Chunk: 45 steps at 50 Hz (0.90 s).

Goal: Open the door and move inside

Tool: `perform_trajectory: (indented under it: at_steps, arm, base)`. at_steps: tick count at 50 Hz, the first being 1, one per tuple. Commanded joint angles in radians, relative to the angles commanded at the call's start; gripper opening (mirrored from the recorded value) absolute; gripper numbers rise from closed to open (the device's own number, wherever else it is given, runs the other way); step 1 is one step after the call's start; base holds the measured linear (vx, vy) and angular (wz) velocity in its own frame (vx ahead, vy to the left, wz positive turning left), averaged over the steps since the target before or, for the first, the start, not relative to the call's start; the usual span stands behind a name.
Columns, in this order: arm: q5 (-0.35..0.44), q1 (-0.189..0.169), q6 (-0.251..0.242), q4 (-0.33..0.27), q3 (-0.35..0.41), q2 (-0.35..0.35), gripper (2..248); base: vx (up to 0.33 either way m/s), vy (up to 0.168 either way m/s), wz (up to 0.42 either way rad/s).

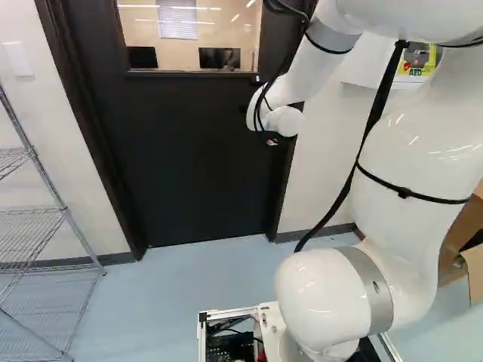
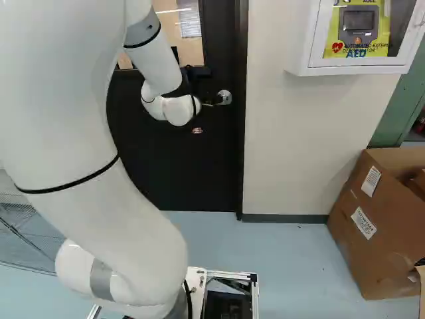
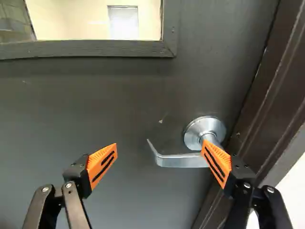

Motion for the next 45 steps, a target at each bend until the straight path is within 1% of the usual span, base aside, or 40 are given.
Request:
perform_trajectory:
  at_steps: [12, 45]
  arm:
    - [0.000, 0.016, 0.000, 0.000, -0.029, -0.053, 247]
    - [0.000, 0.018, 0.000, 0.000, -0.022, -0.116, 247]
  base:
    - [0.000, 0.000, 0.000]
    - [0.000, 0.000, 0.000]
